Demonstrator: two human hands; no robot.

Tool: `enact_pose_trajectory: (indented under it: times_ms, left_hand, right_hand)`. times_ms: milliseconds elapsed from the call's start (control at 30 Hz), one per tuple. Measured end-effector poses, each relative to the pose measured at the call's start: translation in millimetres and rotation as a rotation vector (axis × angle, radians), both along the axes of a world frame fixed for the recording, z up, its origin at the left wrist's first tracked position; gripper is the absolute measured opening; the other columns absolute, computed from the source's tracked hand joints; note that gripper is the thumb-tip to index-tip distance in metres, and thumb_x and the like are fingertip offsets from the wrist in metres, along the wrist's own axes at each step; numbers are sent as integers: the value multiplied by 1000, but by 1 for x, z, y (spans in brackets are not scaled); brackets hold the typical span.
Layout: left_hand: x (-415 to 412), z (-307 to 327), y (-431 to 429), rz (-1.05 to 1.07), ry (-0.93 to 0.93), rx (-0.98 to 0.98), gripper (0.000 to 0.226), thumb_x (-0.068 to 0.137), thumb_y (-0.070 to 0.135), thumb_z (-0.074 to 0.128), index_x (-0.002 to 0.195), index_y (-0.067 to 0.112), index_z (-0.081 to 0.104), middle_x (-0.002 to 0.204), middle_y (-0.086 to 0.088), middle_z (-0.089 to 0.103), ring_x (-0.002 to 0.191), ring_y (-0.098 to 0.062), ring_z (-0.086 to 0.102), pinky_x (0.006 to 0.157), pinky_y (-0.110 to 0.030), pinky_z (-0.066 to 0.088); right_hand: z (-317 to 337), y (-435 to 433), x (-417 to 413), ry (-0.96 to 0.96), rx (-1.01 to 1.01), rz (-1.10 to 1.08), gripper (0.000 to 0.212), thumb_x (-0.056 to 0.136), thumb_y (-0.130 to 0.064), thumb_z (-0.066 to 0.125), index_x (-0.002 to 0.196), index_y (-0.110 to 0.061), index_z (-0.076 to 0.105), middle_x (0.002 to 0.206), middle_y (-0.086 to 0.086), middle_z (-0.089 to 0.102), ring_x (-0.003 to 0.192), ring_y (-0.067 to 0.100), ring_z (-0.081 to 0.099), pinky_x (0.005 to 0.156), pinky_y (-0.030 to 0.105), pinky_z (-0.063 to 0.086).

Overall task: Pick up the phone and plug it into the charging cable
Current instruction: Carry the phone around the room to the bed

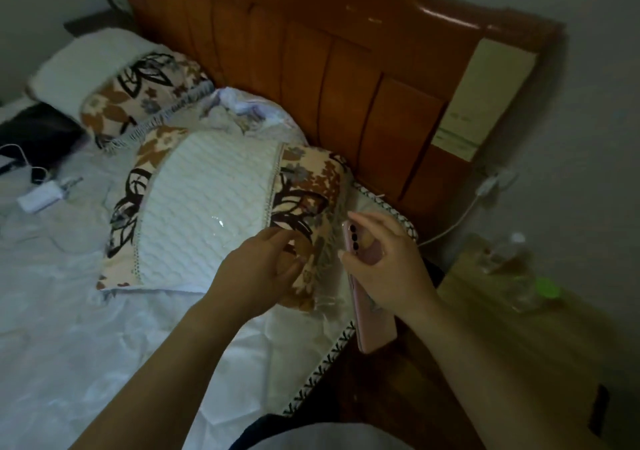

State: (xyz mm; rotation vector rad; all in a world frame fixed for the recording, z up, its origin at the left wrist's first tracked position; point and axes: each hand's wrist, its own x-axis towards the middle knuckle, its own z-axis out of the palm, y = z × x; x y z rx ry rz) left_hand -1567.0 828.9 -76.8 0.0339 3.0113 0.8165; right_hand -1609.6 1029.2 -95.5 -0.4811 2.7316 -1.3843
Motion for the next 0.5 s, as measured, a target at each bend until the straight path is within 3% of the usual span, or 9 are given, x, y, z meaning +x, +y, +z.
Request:
enact_pose_trajectory:
  times_ms: [100,167,300,400,500]
  left_hand:
    - [-38,-5,-28,15,-11,-23,43,86,41,53,127,25,49,127,0,56,75,-10,51,71,-30,47]
    - [-61,-9,-43,14,-22,-37,44,87,41,54,128,26,48,130,1,54,71,-8,47,70,-28,44]
    - [-101,-24,-65,22,-73,-49,46,88,40,52,131,25,46,135,0,50,82,-16,57,78,-31,46]
    - [-130,-45,-79,40,-67,-15,44,88,40,51,130,26,46,132,1,52,73,-10,47,72,-28,43]
    - [-157,-68,-92,66,-78,2,42,89,38,51,129,27,46,131,3,52,77,-10,49,71,-28,44]
  right_hand:
    - [-9,-28,-43,16,22,40,56,75,-50,58,128,-40,45,123,-22,35,103,-19,27,74,-1,29]
    - [-16,-44,-68,11,39,59,55,76,-47,61,128,-39,46,121,-25,33,102,-21,25,71,-4,28]
    - [-37,-72,-114,-56,55,103,55,78,-40,64,130,-34,46,128,-19,36,105,-14,28,76,-1,26]
    - [-56,-92,-151,-104,56,152,55,79,-35,66,130,-31,47,133,-12,37,108,-7,32,79,-3,26]
    - [-79,-111,-190,-134,81,196,56,79,-34,65,132,-30,45,136,-9,36,116,2,34,87,13,30]
